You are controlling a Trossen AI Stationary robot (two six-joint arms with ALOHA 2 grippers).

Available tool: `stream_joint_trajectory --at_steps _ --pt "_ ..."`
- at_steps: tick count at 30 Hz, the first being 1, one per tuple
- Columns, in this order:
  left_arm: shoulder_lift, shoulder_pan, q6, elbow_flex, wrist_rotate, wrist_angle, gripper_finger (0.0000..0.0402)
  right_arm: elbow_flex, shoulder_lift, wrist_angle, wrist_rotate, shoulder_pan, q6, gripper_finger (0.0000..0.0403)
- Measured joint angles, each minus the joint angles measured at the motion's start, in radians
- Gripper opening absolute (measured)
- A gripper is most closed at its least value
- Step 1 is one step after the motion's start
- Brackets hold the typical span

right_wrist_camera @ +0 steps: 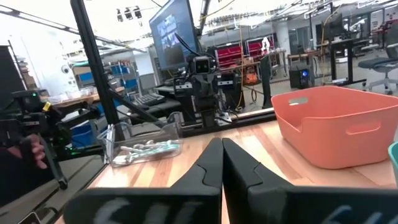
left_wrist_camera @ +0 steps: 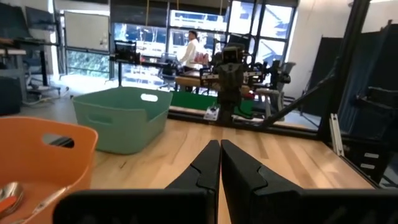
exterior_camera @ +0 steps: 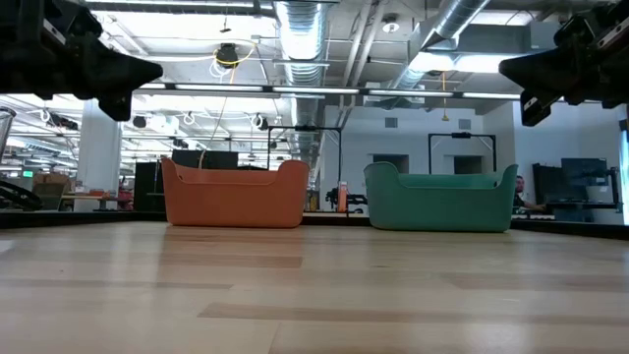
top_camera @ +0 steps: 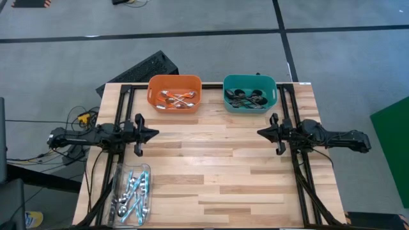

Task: Sort silverware by color (type)
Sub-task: Return to Home Position

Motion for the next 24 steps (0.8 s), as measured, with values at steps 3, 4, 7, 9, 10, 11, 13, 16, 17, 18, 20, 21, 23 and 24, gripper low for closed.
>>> stream_joint_trajectory --at_steps 3,4,7,9,10,11,13,16,17,18,20,21,23,24 --pt "0.0 -0.001 0.012 0.0 0.0 -0.003 0.0002 0.0 0.0 -0.006 -0.001 0.0 0.01 0.0019" --pt "0.0 -0.001 0.012 0.0 0.0 -0.007 0.0002 0.0 0.0 -0.01 -0.001 0.0 0.018 0.002" --pt "0.0 -0.001 0.01 -0.001 0.001 -0.016 0.0002 0.0 0.0 -0.024 -0.001 0.0 0.026 0.0026" --pt "0.0 -0.001 0.01 -0.001 0.007 -0.022 0.0002 0.0 0.0 -0.029 -0.001 0.0 0.026 0.0028" --pt "0.001 -0.001 0.01 -0.001 0.007 -0.023 0.0002 0.0 0.0 -0.035 -0.002 0.0 0.026 0.0029" --pt "0.002 -0.001 0.01 -0.001 0.007 -0.022 0.0002 -0.001 0.0 -0.04 -0.002 0.0 0.026 0.003" --pt "0.003 -0.001 0.01 -0.001 0.007 -0.022 0.0002 -0.001 0.0 -0.049 -0.002 0.0 0.026 0.003" --pt "0.003 -0.001 0.01 -0.002 0.015 -0.022 0.0002 -0.001 0.0 -0.069 -0.002 0.0 0.027 0.003" --pt "0.003 -0.001 0.01 -0.002 0.016 -0.023 0.0002 -0.001 0.0 -0.074 -0.002 0.0 0.027 0.0029" --pt "0.003 -0.001 0.01 -0.002 0.016 -0.022 0.0002 -0.001 0.0 -0.076 -0.002 0.0 0.027 0.0029" --pt "0.003 -0.001 0.01 -0.002 0.016 -0.022 0.0002 -0.001 0.0 -0.085 -0.002 0.0 0.027 0.0029" --pt "0.003 -0.001 0.01 -0.002 0.016 -0.022 0.0002 -0.001 0.0 -0.095 -0.002 0.0 0.028 0.0029" --pt "0.003 -0.001 0.01 -0.002 0.016 -0.022 0.0002 -0.001 0.0 -0.104 -0.002 0.0 0.028 0.0029" --pt "0.003 -0.001 0.01 -0.002 0.016 -0.022 0.0002 -0.001 0.0 -0.109 -0.002 -0.001 0.028 0.0029"
